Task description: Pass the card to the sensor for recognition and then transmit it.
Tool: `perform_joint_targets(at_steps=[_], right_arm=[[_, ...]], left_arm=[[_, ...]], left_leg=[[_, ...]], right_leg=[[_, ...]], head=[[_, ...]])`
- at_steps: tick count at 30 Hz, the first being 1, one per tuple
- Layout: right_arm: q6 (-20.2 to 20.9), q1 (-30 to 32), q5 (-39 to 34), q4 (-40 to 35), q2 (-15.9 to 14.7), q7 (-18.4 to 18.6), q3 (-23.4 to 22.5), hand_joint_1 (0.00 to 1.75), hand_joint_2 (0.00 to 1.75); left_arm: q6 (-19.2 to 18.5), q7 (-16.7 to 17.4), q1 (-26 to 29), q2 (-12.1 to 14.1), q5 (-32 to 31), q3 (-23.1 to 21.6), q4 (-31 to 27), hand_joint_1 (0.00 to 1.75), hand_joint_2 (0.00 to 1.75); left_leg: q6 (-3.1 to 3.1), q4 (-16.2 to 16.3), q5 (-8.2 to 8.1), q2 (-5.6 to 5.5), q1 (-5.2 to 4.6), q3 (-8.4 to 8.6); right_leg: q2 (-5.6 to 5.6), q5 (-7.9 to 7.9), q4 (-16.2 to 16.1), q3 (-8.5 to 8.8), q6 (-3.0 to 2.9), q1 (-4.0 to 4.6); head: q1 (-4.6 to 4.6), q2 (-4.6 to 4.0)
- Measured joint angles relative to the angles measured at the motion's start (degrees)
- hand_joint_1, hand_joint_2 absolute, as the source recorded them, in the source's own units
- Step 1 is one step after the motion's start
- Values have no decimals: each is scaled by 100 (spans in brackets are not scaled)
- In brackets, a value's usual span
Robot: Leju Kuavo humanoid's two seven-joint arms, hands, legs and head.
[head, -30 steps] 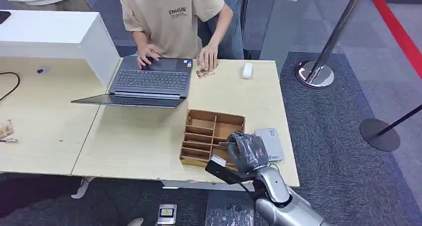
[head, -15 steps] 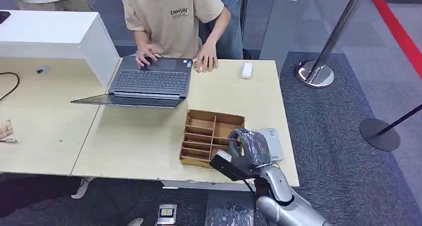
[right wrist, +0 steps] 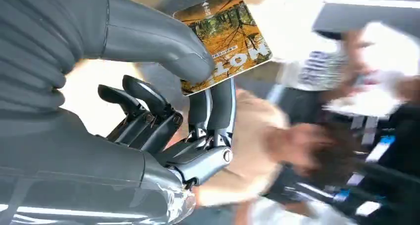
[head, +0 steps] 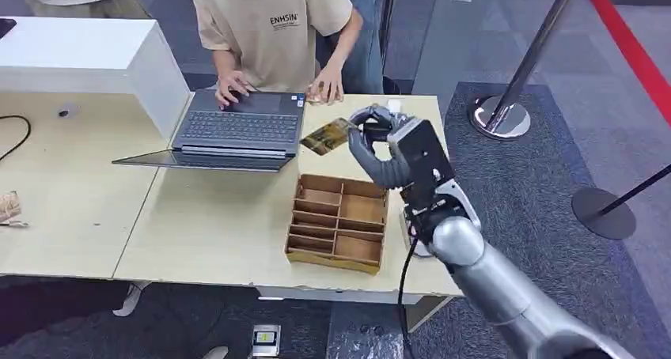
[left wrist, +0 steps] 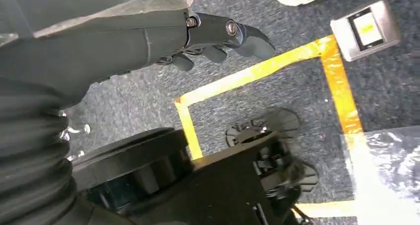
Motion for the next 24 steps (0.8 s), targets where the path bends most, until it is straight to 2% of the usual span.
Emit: perform_joint_targets(at_steps=[5, 8, 13, 15, 18, 20, 24], right_arm=[[94, -891, 781, 457, 120, 147, 118, 175, 175], [-132, -1329, 1739, 947, 232, 411, 335, 175, 175], [-330, -1701, 2622, 1555, 348, 647, 626, 175, 175], [-380, -1906, 3779, 1964, 417, 959, 872, 175, 175], [-514, -2141, 5330, 2600, 540, 1167, 1290, 175, 175], [-560, -2213, 5887, 2938, 597, 1235, 1546, 175, 175], [-562, -2226, 6354, 3446, 643, 1276, 1919, 175, 175]], left_arm=[[-57, 87, -83, -31, -111, -31, 0, 0, 175], [-59, 94, -108, -46, -131, -33, -2, 0, 175], [-59, 103, -120, -70, -138, -39, -2, 0, 175], [-59, 103, -126, -76, -142, -59, -2, 0, 175], [-59, 103, -127, -90, -138, -87, -2, 0, 175], [-59, 103, -122, -94, -129, -111, -2, 0, 175], [-59, 103, -110, -101, -133, -125, -2, 0, 175]], left_leg=[[0, 0, 0, -2, 0, -6], [0, 0, 0, -4, 1, -8], [0, 0, -1, -5, 1, -15], [0, 0, -1, -6, 1, -18], [0, 0, -1, -5, 1, -17], [0, 0, -1, -7, 2, -17], [0, 0, -1, -6, 2, -17]], right_leg=[[-1, 0, 1, -2, 0, 0], [-1, 0, 1, -7, 0, 1], [-4, -1, 1, -10, 0, 1], [-4, -1, 1, -12, 0, 1], [-5, -1, 1, -13, 0, 2], [-7, -2, 1, -13, 0, 3], [-6, -2, 0, -14, 0, 2]], head=[[-4, 0], [-9, 0], [-4, 0], [-7, 0], [-4, 0], [-4, 0], [-4, 0]])
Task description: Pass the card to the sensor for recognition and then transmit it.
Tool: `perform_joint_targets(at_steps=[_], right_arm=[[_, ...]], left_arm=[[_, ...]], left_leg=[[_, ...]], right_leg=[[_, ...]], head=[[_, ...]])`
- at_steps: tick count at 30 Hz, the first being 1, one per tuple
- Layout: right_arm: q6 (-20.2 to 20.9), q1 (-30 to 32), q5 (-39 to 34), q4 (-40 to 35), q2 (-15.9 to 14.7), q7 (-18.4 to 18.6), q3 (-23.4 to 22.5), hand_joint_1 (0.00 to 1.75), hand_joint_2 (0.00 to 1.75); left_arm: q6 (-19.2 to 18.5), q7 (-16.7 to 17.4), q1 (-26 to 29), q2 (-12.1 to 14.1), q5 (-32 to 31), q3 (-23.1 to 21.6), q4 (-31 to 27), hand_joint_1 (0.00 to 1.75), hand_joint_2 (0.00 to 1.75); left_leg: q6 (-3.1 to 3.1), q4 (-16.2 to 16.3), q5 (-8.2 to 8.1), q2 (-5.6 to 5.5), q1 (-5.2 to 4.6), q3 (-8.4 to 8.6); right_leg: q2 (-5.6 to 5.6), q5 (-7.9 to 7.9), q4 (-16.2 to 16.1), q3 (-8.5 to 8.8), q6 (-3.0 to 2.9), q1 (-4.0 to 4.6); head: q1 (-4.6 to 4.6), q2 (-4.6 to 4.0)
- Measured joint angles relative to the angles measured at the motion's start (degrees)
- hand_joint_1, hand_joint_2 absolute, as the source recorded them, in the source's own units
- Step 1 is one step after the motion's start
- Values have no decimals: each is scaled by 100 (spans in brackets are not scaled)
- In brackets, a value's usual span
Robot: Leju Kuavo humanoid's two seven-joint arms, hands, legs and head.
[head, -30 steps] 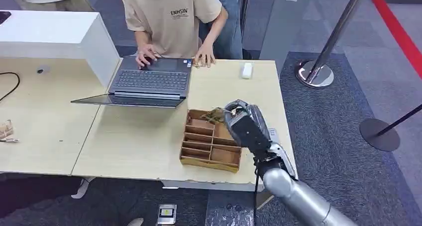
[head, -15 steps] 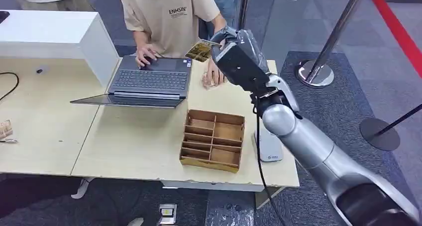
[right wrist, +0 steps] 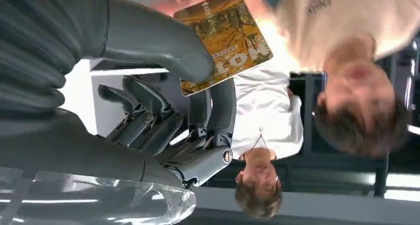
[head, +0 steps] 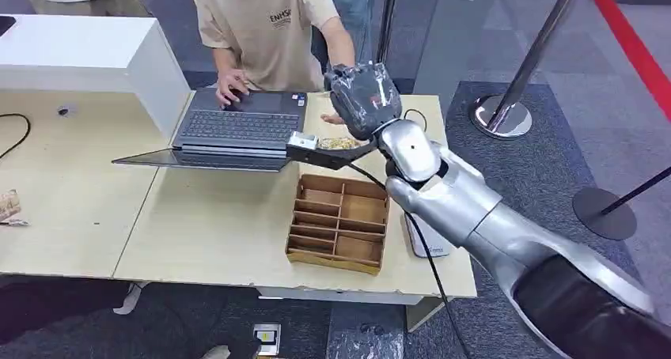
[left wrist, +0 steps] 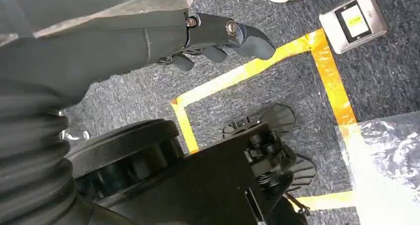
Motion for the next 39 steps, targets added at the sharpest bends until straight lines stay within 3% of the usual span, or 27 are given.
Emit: perform_joint_targets(at_steps=[7, 8, 12, 13, 19, 22, 27, 31, 35, 39], right_arm=[[142, -17, 42, 521, 9, -6, 370, 175, 175], [199, -16, 18, 556, 2, -15, 389, 61, 175], [227, -9, -6, 661, -20, -57, 413, 61, 175], [230, 1, -26, 667, -26, -68, 414, 0, 175], [319, 58, -105, 720, -37, -122, 411, 0, 175], [234, 95, -499, 720, -37, -148, 344, 0, 175], [-468, 510, -2008, 369, -83, -361, -149, 0, 175], [-706, 1143, -3343, -249, -112, -571, -769, 0, 175], [-435, 2011, -5225, -1076, -125, -977, -1347, 0, 175], [-136, 2855, -5864, -1933, -155, -1073, -1685, 0, 175]], left_arm=[[0, 4, 13, -4, -4, -13, 0, 0, 175], [2, 11, 17, -4, -7, -15, 0, 0, 175], [0, 13, 16, -4, -24, -17, 0, 0, 175], [-44, -22, 19, 0, -24, -17, 2, 0, 175], [-214, -140, 23, 94, -24, -20, 2, 0, 175], [-214, -140, 23, 111, -24, -20, 2, 0, 175], [13, 42, 26, 87, -20, -20, 2, 0, 175], [96, 70, 42, 50, 33, -20, 2, 0, 175], [57, -243, 136, 79, 186, -9, 2, 0, 175], [13, -361, 252, 160, 230, 2, 4, 0, 175]], left_leg=[[1, 0, -1, 2, -1, 0], [1, 0, -1, 2, -1, 1], [1, 0, -1, 3, -1, 3], [1, 0, -1, 2, -1, 3], [1, 0, -1, 2, 0, 2], [1, 0, -1, 3, 0, 3], [1, 0, -1, 3, -1, 4], [2, 0, -3, 2, -1, 4], [5, 0, -9, 0, 0, 5], [5, 0, -11, 0, 0, 3]], right_leg=[[1, 0, -2, -1, 0, -1], [1, 0, -2, -1, 0, -1], [6, 1, -2, -2, 0, -1], [6, 1, -2, -2, 0, -1], [6, 0, -1, -3, 0, 0], [6, 0, -1, -2, 0, 0], [6, 0, -3, -1, 0, -1], [6, 0, -5, -1, 1, -1], [5, -4, -6, 2, 1, 0], [6, -11, -6, -1, -3, 1]], head=[[2, 0], [0, 0], [0, 0], [0, 0], [0, 0], [0, 0], [0, 0], [0, 0], [2, 0], [-2, 0]])
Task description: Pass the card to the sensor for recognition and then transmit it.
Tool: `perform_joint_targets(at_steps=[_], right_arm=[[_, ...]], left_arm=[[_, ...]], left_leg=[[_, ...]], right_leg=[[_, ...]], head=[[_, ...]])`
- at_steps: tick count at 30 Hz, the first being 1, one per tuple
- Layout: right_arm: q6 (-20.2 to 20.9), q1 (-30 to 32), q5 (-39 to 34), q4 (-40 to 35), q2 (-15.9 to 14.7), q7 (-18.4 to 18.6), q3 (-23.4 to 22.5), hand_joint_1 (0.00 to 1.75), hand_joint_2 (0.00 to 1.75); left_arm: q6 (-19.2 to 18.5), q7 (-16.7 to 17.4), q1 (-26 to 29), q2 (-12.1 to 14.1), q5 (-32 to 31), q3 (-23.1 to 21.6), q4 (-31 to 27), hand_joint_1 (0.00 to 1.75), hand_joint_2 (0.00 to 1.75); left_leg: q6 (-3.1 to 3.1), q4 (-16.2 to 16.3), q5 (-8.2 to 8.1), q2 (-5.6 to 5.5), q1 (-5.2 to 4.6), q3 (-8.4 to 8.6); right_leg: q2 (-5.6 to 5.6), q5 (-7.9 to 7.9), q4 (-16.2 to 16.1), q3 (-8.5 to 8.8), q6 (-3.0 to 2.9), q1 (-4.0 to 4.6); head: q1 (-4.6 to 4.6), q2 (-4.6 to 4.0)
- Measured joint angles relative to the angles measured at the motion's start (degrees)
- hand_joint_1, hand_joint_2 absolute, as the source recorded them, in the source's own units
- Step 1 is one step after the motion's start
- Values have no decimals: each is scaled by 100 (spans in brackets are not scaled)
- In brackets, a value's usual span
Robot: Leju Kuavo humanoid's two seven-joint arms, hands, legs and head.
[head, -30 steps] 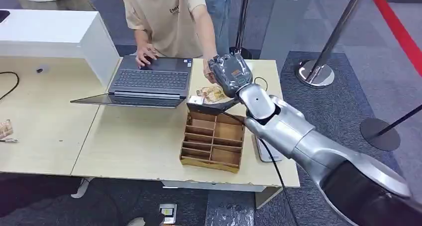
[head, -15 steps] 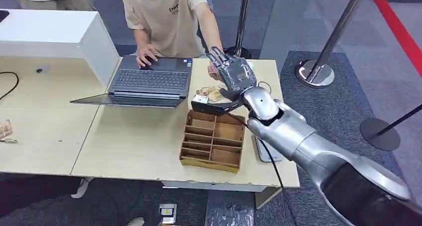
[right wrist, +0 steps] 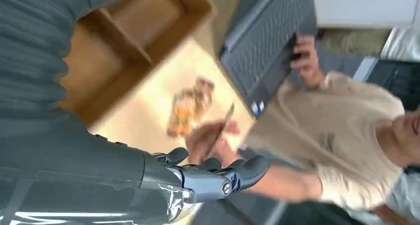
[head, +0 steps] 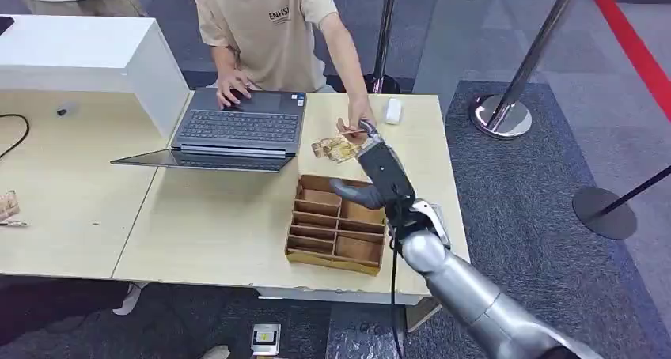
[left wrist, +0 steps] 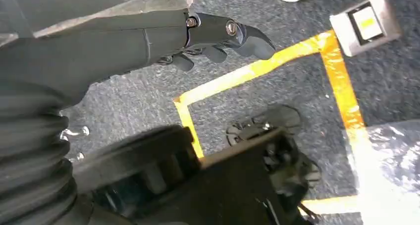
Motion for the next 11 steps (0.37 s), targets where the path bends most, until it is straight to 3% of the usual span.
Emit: perform_joint_targets(at_steps=[9, 11], right_arm=[[212, 1120, -702, -1389, -79, -103, -433, 0, 175], [212, 1325, -859, -1661, -96, -164, -498, 0, 175]], left_arm=[[13, 46, 49, 46, 46, 7, 7, 0, 175], [13, 194, 46, 44, 9, 7, 7, 0, 175]], left_leg=[[-2, -1, -1, 1, 0, 3], [-1, -1, -2, 2, -1, 3]], right_leg=[[0, -1, 0, 2, 1, -1], [1, 0, 0, 2, 1, -1]], head=[[2, 0], [2, 0]])
